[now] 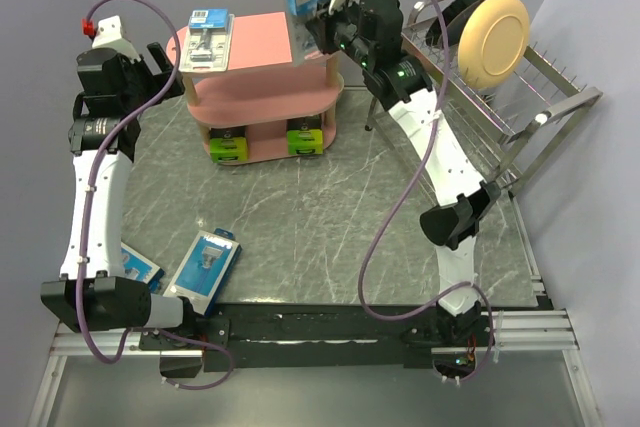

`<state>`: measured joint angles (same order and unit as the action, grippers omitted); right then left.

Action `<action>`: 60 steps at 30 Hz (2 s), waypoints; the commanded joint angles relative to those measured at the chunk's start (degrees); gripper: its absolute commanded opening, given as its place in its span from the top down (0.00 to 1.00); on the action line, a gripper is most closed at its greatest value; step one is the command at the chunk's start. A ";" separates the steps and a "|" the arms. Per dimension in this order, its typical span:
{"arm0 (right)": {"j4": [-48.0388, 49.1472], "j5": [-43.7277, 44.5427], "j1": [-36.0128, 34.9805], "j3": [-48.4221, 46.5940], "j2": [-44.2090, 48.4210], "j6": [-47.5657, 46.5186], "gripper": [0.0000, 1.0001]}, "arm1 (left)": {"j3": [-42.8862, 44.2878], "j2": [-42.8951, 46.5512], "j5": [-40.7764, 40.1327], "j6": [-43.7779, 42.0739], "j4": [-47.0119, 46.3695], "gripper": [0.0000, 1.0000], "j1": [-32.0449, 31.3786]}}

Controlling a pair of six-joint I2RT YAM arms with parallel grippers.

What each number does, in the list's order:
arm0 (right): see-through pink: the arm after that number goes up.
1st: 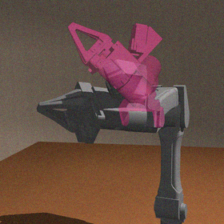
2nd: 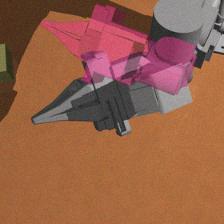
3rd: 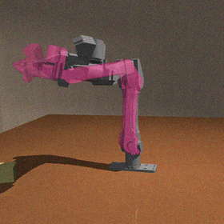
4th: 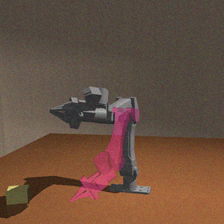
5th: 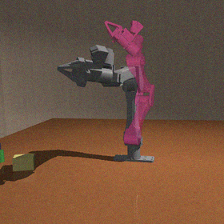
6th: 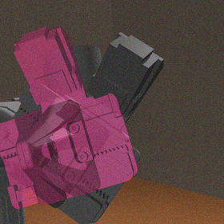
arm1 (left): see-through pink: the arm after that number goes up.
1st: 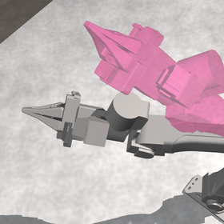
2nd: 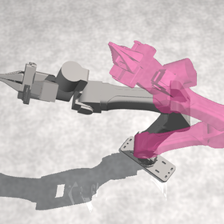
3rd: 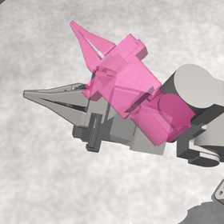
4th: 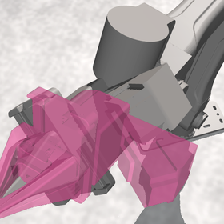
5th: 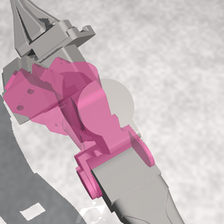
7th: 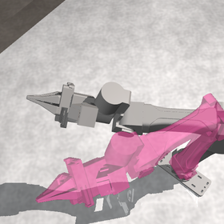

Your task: Place and organize the shaving razors onto the shelf

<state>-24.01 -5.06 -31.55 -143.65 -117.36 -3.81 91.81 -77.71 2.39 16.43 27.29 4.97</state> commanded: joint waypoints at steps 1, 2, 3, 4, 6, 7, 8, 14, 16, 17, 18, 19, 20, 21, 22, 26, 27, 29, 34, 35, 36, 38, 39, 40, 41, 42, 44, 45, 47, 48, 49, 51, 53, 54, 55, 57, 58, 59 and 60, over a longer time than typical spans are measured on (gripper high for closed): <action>9.76 4.70 -1.41 -3.82 -4.79 1.18 0.88 | 1.35 0.46 2.18 1.06 -1.98 0.03 0.30; 10.47 4.97 -1.76 -4.17 -5.42 0.74 0.87 | 1.70 -0.15 2.61 1.15 -2.06 0.01 0.30; 11.87 4.97 -2.02 -4.18 -5.94 0.30 0.87 | 1.88 -0.33 2.79 1.33 -2.06 0.03 0.39; 12.66 6.28 -2.20 -3.83 -6.65 -0.05 0.87 | 2.32 -0.60 2.97 1.42 -2.15 0.03 0.30; 13.63 6.90 -2.20 -3.48 -7.61 -0.32 0.87 | 2.50 -1.04 3.32 1.59 -2.06 0.03 0.30; 13.81 7.43 -2.29 -3.47 -7.79 -0.49 0.87 | 2.50 -1.04 3.32 1.59 -2.15 0.03 0.30; 14.08 7.69 -2.20 -3.21 -7.88 -0.49 0.87 | 2.32 -1.04 3.23 1.68 -2.06 0.03 0.30; 16.89 7.79 -2.20 -1.37 -8.06 -1.11 0.87 | 0.83 -0.42 3.14 1.42 -2.15 0.03 0.30; 17.42 7.78 -2.20 -1.98 -8.85 -1.11 0.87 | 0.65 -0.25 2.88 1.42 -2.24 0.03 0.30; 17.77 7.96 -2.29 -1.81 -9.02 -1.11 0.87 | 0.56 -0.25 2.88 1.33 -2.24 0.03 0.30; 19.07 8.31 -2.29 -1.54 -8.76 -0.85 0.87 | 0.65 -0.25 2.79 1.33 -2.24 0.03 0.30; 20.04 8.49 -2.29 -0.93 -8.41 -0.50 0.88 | 0.82 -0.33 2.79 1.24 -2.33 0.03 0.30; 20.92 8.75 -2.29 -0.93 -8.15 -0.41 0.89 | 0.83 -0.33 2.71 1.15 -2.33 0.03 0.30; 21.98 8.84 -2.20 -1.36 -7.62 -0.67 0.89 | 1.09 -0.42 2.70 1.15 -2.33 0.03 0.30; 22.08 8.93 -2.37 -2.93 -7.36 -0.76 0.90 | 1.09 -0.51 2.62 1.15 -2.33 0.03 0.30; 23.03 8.05 -2.46 -0.15 -1.23 -0.49 0.93 | 0.92 -0.51 2.97 1.41 -2.42 0.03 0.30; 23.04 7.87 -2.46 1.26 0.19 -0.06 0.93 | 0.65 -0.51 3.06 1.50 -2.50 0.03 0.30; 20.78 7.61 -2.38 2.59 2.65 0.47 0.93 | 0.39 -0.69 3.58 1.85 -2.59 0.03 0.30; 18.04 6.56 -2.73 7.32 7.93 1.70 0.93 | 1.26 -1.91 4.55 2.73 -2.77 0.03 0.39; 17.08 6.38 -2.81 8.12 9.42 1.88 0.93 | 1.44 -2.09 4.64 3.00 -2.85 0.03 0.30; 16.63 6.38 -2.99 8.91 10.04 2.14 0.93 | 1.88 -2.18 4.90 3.09 -2.77 0.03 0.39; 15.14 5.59 -3.25 11.81 11.44 2.58 0.93 | 2.06 -2.44 5.08 3.44 -2.85 0.03 0.30; 14.61 5.33 -3.34 13.04 11.89 3.19 0.93 | 2.23 -2.62 5.16 3.52 -2.85 0.03 0.30; 14.08 5.24 -3.34 15.14 12.24 3.46 0.93 | 2.41 -2.45 5.08 3.53 -2.94 0.03 0.30; 13.38 5.24 -3.52 16.20 12.68 3.64 0.93 | 2.32 -2.44 4.90 3.79 -2.86 0.03 0.30; 13.29 5.15 -3.43 17.00 12.94 5.20 0.94 | 2.41 -2.27 4.47 3.79 -2.85 0.03 0.30; 12.59 5.24 -3.69 18.50 12.69 5.48 0.94 | 2.32 -2.01 3.94 3.44 -2.77 0.03 0.30; 12.32 5.24 -3.61 18.50 12.51 6.09 0.94 | 2.23 -1.74 3.67 3.35 -2.68 0.03 0.30; 11.62 5.24 -3.87 18.76 11.98 6.54 0.94 | 1.88 -1.22 3.41 3.09 -2.68 0.03 0.39; 11.53 5.32 -3.87 18.94 11.72 6.89 0.94 | 1.62 -1.04 3.32 3.09 -2.59 0.03 0.39; 11.44 5.24 -3.87 18.85 11.54 7.06 0.94 | 1.44 -0.69 3.06 2.83 -2.59 0.03 0.48; 11.00 4.19 -4.05 18.94 10.84 7.24 0.94 | 1.09 -0.34 2.88 2.65 -2.59 0.03 0.56; 11.26 4.36 -4.13 18.85 10.14 7.33 0.95 | 0.57 0.10 2.79 2.65 -2.50 0.03 0.74; 11.44 4.62 -4.05 18.15 9.70 7.24 0.95 | 0.48 0.28 2.88 2.73 -2.59 0.03 0.91; 11.44 4.71 -4.13 17.71 9.43 7.07 0.95 | 0.39 0.28 2.88 2.82 -2.59 0.03 1.00; 11.88 4.88 -4.05 15.96 7.94 6.45 0.95 | 0.21 0.46 2.97 2.82 -2.59 0.03 1.09; 12.05 4.97 -4.22 15.43 7.33 6.19 0.95 | 0.12 0.54 3.06 3.00 -2.68 0.03 1.35; 12.49 4.97 -4.13 14.90 6.19 5.40 0.95 | -0.05 0.46 3.23 3.00 -2.68 0.03 1.36; 12.67 4.97 -4.05 13.94 5.57 4.96 0.95 | -0.14 0.63 3.32 3.09 -2.59 0.03 1.36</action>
<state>-15.14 -0.05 -35.22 -125.08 -110.04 2.46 91.92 -79.48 6.11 19.25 26.83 5.89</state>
